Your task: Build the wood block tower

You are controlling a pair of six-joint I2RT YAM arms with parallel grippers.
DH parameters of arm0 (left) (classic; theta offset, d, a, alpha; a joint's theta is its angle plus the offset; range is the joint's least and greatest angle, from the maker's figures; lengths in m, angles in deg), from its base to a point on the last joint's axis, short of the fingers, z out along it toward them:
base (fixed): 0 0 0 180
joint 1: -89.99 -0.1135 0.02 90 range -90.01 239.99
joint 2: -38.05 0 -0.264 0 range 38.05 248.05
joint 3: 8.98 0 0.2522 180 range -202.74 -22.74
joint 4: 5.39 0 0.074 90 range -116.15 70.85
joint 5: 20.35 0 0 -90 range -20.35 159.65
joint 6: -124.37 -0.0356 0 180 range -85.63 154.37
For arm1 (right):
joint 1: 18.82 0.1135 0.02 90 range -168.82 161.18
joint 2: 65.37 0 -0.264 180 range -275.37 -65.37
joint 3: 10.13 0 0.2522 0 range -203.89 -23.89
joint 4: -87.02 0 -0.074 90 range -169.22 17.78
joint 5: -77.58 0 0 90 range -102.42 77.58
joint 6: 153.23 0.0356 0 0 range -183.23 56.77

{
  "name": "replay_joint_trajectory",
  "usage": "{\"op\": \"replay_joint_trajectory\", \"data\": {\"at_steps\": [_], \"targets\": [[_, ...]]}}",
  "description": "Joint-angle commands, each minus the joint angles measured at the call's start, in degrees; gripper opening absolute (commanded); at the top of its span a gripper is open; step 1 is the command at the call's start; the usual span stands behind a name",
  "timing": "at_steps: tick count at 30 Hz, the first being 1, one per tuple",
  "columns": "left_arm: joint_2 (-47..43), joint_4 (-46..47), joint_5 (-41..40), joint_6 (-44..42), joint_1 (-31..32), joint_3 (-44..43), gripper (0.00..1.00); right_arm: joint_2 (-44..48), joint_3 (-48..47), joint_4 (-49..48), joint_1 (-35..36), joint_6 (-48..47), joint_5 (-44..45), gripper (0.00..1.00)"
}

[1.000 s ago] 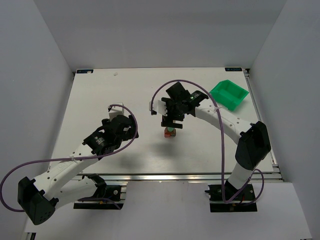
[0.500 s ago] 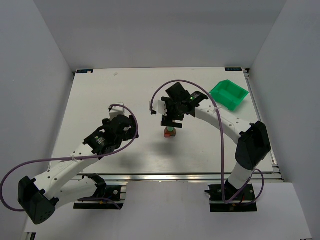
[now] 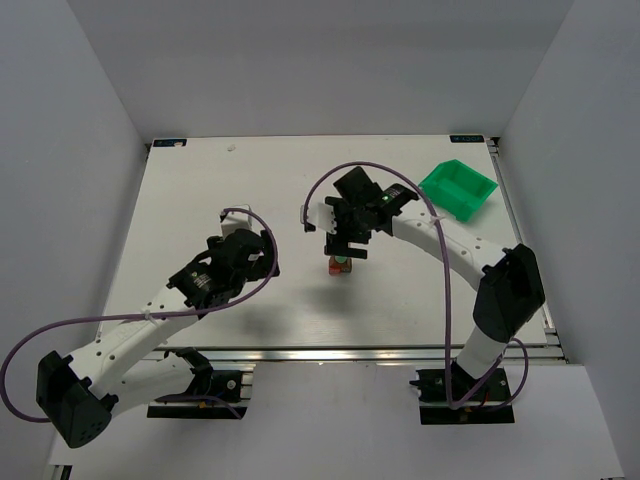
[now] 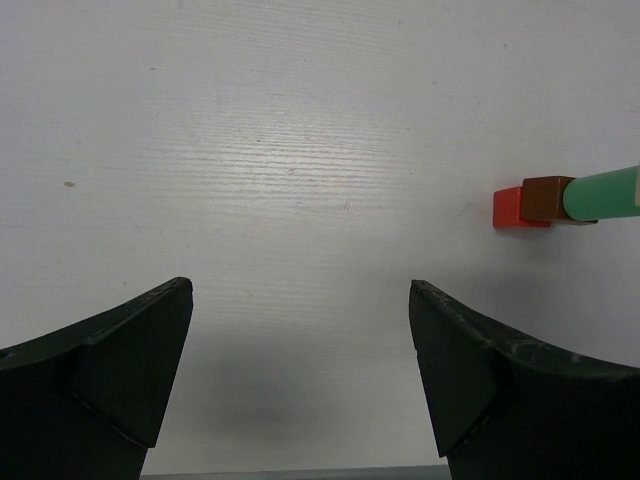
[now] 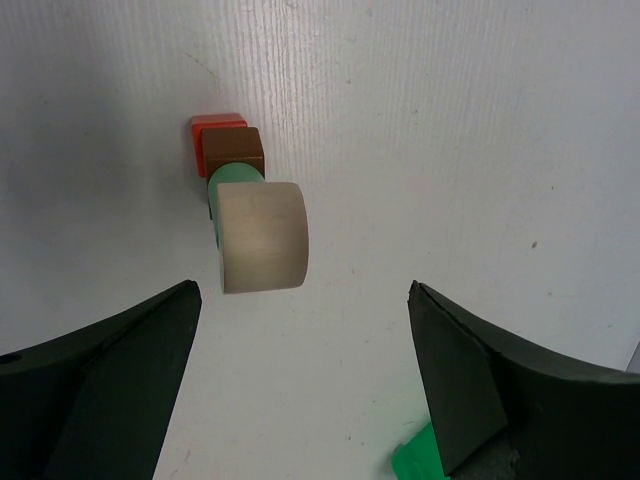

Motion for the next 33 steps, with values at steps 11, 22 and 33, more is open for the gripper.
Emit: {"op": "replay_joint_trajectory", "data": {"at_steps": [11,22,33], "targets": [[3.0,2.0,0.5,0.9,0.1,-4.8,0.98,17.7,-0.4,-23.5,-2.7,30.6,8.0,0.89],[4.6,-1.1,-7.5,8.4,-0.3,-1.4,0.98,32.7,39.2,-22.0,-10.3,80.0,28.4,0.89],[1.6,1.8,-1.7,5.9,-0.1,0.1,0.98,52.5,50.0,-21.4,-10.9,77.0,28.7,0.89]]}}
